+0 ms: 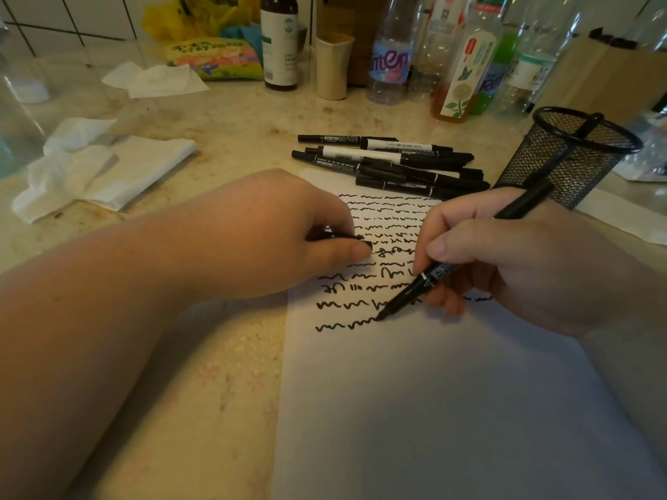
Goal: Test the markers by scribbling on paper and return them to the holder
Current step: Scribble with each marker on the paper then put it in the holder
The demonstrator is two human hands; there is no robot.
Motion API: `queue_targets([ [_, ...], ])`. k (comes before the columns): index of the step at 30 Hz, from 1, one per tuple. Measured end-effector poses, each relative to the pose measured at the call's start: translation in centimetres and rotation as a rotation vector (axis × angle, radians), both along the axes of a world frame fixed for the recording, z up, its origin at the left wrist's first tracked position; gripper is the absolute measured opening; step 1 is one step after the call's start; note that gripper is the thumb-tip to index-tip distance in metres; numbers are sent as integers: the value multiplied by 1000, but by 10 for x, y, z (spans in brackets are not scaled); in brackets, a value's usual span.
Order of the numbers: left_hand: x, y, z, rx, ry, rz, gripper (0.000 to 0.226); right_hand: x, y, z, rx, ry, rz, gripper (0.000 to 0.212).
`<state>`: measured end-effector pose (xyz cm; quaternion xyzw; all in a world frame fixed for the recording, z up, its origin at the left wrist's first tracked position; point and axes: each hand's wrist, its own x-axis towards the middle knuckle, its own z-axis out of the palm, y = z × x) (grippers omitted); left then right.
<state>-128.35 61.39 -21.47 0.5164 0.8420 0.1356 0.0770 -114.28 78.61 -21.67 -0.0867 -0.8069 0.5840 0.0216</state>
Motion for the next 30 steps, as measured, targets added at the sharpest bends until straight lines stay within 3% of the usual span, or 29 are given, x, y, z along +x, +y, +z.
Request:
queue_targets([
  [2,0,0,1,-1,-3,11,58,0,1,0,15,41,-24,20],
  [5,0,2,1,-13,3,35,38,-2,6,-1,-4,146,-106,20],
  [10,0,3,2,-2,-16,53,24,-7,13,0,-222,282,-270,19],
  [17,2,3,2,5,-58,58,10,-7,13,0,-269,303,-323,22],
  [24,4,2,3,38,-83,38,15,-6,9,0,-233,247,-284,8],
  [30,4,1,3,83,-91,15,23,-3,6,4,-178,204,-211,14],
])
